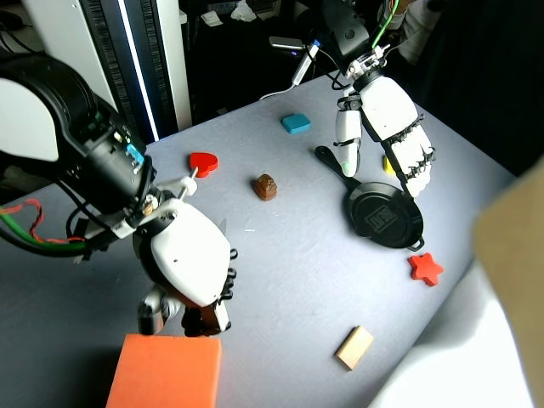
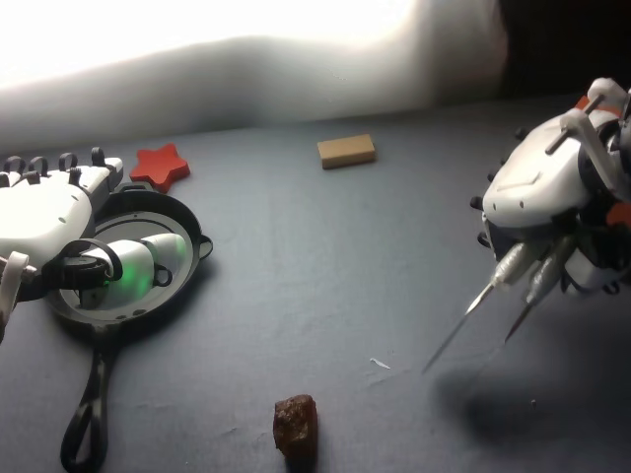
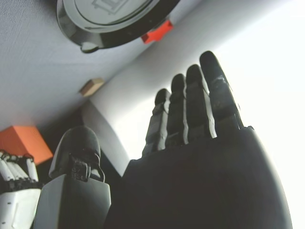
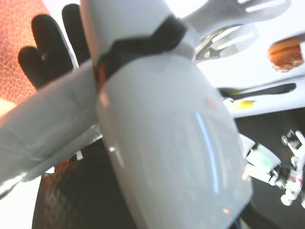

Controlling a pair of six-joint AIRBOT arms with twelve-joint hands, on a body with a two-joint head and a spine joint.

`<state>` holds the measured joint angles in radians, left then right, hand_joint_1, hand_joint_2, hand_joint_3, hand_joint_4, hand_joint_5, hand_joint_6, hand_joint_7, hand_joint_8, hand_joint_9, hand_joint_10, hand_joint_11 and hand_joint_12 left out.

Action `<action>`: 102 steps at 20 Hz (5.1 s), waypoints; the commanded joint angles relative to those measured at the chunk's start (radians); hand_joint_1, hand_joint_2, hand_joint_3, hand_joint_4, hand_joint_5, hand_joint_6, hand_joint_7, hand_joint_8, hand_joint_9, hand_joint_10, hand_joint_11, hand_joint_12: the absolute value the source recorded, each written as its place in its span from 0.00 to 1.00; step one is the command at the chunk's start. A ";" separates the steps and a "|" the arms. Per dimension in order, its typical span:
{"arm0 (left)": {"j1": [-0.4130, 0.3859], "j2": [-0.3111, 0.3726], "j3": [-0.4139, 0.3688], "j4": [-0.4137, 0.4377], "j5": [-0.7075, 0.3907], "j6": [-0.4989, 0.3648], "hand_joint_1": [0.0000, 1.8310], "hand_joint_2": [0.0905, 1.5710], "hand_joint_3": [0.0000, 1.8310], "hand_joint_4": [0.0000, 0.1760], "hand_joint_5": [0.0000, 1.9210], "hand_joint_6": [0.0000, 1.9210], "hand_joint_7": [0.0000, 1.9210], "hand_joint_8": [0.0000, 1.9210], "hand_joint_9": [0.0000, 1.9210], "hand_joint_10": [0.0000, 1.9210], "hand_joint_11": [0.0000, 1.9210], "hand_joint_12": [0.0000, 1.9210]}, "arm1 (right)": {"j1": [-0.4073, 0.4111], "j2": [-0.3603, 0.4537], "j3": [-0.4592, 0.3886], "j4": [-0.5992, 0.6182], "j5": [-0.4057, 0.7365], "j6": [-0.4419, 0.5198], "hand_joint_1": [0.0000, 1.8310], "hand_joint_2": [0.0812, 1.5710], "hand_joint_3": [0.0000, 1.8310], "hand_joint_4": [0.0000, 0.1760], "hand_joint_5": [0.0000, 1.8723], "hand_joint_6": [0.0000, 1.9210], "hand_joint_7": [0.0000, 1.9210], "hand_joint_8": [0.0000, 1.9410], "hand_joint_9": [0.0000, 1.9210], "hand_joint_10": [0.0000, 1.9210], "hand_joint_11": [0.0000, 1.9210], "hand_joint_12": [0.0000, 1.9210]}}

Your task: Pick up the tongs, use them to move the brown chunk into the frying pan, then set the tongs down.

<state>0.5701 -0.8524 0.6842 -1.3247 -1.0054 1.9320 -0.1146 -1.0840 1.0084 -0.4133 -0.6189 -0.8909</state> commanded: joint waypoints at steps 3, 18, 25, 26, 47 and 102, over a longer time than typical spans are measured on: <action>-0.004 0.004 0.005 0.066 -0.077 -0.004 0.01 0.80 0.00 0.23 0.01 0.00 0.06 0.00 0.06 0.00 0.00 0.28 | 0.029 0.013 -0.006 -0.031 0.031 0.026 0.65 0.68 0.00 0.00 0.50 0.02 0.53 0.01 0.52 0.03 0.26 0.61; -0.001 0.004 0.012 0.066 -0.077 -0.009 0.01 0.80 0.00 0.22 0.02 0.00 0.06 0.00 0.06 0.00 0.00 0.28 | 0.056 0.012 -0.094 -0.426 -0.048 0.619 0.62 0.73 0.00 0.00 0.45 0.61 0.55 0.00 0.54 0.01 0.27 0.63; -0.001 0.004 0.013 0.066 -0.077 -0.009 0.00 0.80 0.00 0.25 0.01 0.00 0.06 0.00 0.06 0.00 0.00 0.26 | 0.083 -0.015 -0.093 -0.433 -0.117 0.752 0.65 0.68 0.00 0.00 0.49 0.04 0.54 0.00 0.53 0.00 0.26 0.61; 0.000 0.004 0.013 0.066 -0.077 -0.010 0.01 0.80 0.00 0.24 0.01 0.00 0.06 0.00 0.06 0.00 0.00 0.29 | 0.086 -0.021 -0.093 -0.433 -0.131 0.753 0.65 0.68 0.00 0.00 0.49 0.03 0.54 0.00 0.53 0.00 0.26 0.62; 0.022 0.005 0.068 0.066 -0.077 -0.040 0.02 0.80 0.00 0.24 0.03 0.00 0.07 0.00 0.07 0.00 0.00 0.28 | 0.095 -0.097 -0.221 -0.405 -0.272 1.038 0.62 0.74 0.00 0.00 0.45 0.62 0.55 0.00 0.54 0.01 0.26 0.63; 0.052 0.006 0.102 0.066 -0.076 -0.052 0.00 0.80 0.00 0.27 0.01 0.00 0.05 0.00 0.06 0.00 0.00 0.27 | 0.010 -0.101 -0.267 -0.379 -0.316 1.169 0.61 0.68 0.00 0.00 0.40 0.00 0.42 0.00 0.41 0.00 0.13 0.64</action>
<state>0.6273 -0.8524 0.7788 -1.3205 -1.0023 1.8832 -0.1055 -1.1873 0.7471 -0.7490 -0.9619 0.2729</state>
